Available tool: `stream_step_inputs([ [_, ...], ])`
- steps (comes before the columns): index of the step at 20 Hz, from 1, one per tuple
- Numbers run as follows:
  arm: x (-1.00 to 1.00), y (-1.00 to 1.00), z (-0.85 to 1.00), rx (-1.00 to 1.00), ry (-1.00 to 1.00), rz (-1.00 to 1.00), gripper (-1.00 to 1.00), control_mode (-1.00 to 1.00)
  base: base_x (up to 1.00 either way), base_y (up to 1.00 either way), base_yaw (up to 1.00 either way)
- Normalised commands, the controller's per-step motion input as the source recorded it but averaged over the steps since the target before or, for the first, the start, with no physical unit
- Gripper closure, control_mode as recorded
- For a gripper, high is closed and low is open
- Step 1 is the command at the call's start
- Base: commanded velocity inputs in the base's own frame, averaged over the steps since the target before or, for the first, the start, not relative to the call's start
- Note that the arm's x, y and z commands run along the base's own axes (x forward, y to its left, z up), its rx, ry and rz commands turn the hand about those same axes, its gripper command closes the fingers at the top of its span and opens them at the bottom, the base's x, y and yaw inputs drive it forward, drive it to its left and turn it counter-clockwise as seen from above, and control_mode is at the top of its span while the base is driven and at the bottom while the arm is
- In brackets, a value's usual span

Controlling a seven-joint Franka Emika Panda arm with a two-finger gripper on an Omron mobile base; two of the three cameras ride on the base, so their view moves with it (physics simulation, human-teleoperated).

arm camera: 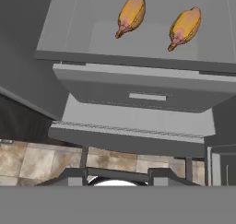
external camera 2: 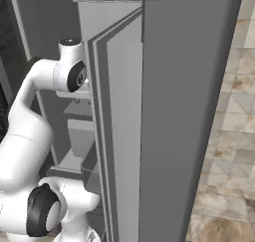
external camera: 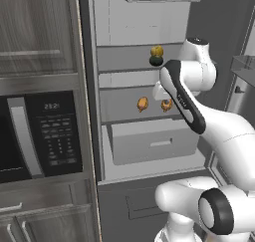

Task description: Place one squash and one chicken drumstick in each tupperware on the nearby counter, to pack two identical lunches.

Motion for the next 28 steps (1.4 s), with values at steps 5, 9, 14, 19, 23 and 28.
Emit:
stream_step_inputs([
  [5,-0.16,0.0,0.0,0.0,-0.02,0.0,-1.0,-1.0,0.0,0.0,0.0],
  [9,-0.38,0.0,0.03,0.0,-0.21,0.0,-1.0,-1.0,0.0,0.0,0.0],
  [14,-0.21,0.0,0.35,0.0,-0.35,0.0,-1.0,-1.0,0.0,0.0,0.0],
  [19,-0.01,0.0,0.5,0.01,-0.31,0.0,-1.0,-1.0,0.0,0.0,0.0],
  [23,0.01,-0.1,0.46,0.0,-0.23,0.0,-1.0,-1.0,0.0,0.0,0.0],
  [28,0.29,-0.18,0.15,0.03,-0.02,0.0,-1.0,-1.0,0.0,0.0,0.0],
])
